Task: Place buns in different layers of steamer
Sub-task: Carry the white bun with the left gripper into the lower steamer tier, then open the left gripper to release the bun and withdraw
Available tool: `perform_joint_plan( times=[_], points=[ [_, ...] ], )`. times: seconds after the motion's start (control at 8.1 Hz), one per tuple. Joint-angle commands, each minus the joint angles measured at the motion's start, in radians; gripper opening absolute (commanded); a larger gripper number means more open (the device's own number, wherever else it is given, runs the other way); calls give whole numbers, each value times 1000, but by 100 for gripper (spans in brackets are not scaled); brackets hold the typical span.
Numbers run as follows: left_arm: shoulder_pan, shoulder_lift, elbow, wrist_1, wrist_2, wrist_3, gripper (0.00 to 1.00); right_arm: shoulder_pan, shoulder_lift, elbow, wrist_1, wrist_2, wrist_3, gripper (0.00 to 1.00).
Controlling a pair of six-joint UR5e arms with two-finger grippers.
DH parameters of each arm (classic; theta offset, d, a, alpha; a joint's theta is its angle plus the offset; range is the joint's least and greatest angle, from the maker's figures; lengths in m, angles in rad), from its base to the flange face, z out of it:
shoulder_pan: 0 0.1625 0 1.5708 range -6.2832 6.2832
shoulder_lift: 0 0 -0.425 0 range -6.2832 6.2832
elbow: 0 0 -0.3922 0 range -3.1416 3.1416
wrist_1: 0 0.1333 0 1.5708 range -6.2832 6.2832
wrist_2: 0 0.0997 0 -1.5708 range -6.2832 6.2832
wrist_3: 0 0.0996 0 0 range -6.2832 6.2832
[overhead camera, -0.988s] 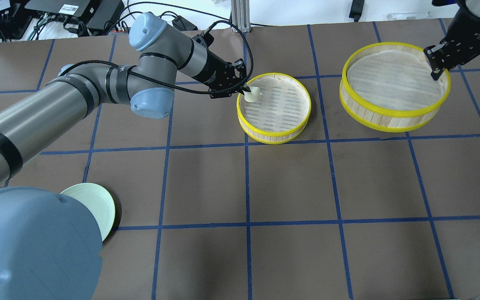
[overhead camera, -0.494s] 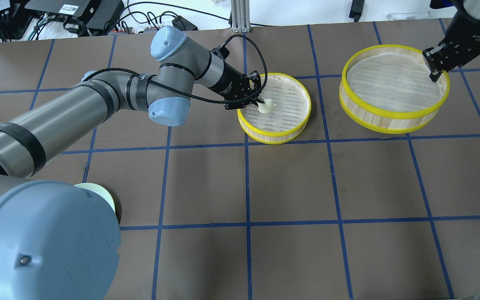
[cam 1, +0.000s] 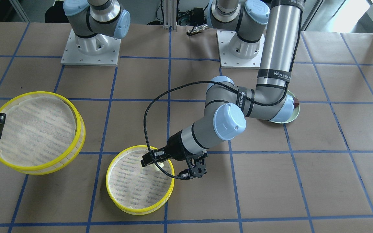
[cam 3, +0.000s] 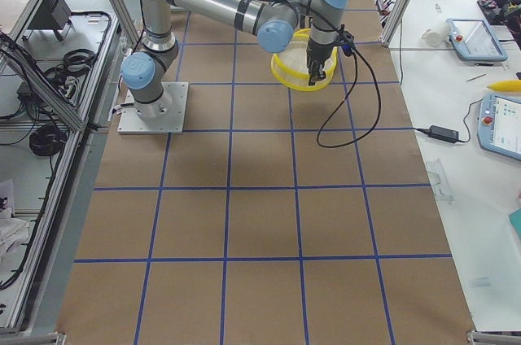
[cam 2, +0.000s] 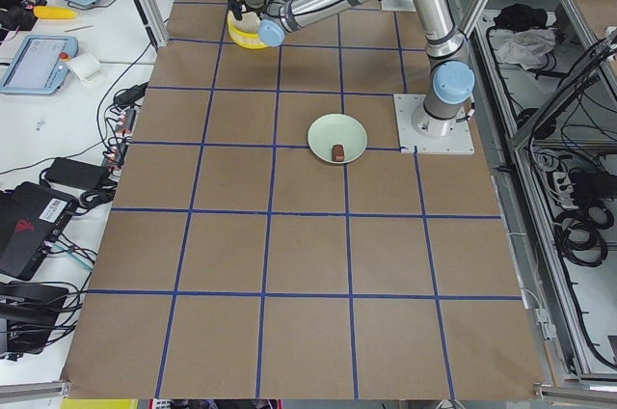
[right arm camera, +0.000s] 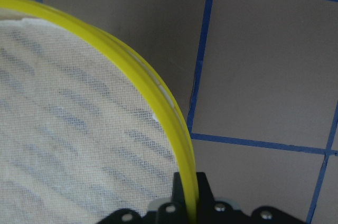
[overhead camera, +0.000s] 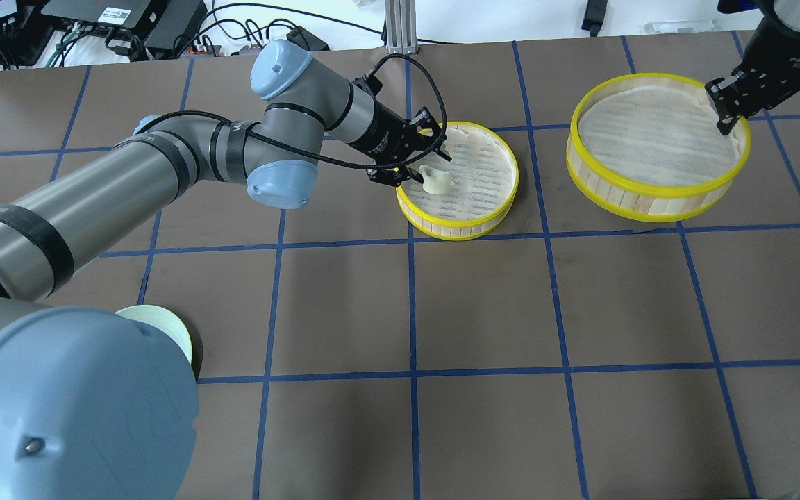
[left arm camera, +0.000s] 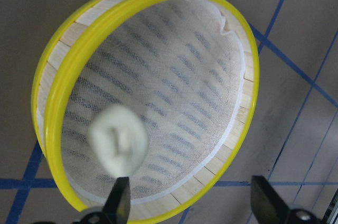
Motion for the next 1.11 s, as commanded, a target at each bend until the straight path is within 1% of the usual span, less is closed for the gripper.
perform_joint_plan(
  times=[0.0, 0.12, 0.25, 0.37, 0.49, 0.74, 0.86, 0.99],
  points=[
    [1, 38, 5, 0, -10, -23, 88, 0, -1, 0, -3, -6, -2, 0],
    [1, 52, 31, -3, -5, -23, 88, 1, 1, 0, -14, 3, 3, 0],
    [13, 73, 37, -52, 27, -12, 91, 1, -2, 0, -15, 15, 6, 0],
    [30, 93, 37, -134, 144, 14, 92, 9, -2, 0, -18, 41, 11, 0],
    [56, 123, 37, -209, 228, 113, 98, 29, -7, 0, -19, 45, 30, 0],
    [164, 205, 28, -424, 387, 301, 99, 84, -2, 0, -46, 55, 113, 0],
    [210, 223, 25, -502, 466, 416, 100, 144, 8, 2, -67, 69, 186, 0],
    [255, 226, 0, -565, 493, 484, 100, 199, 33, 2, -124, 69, 249, 0]
  ],
)
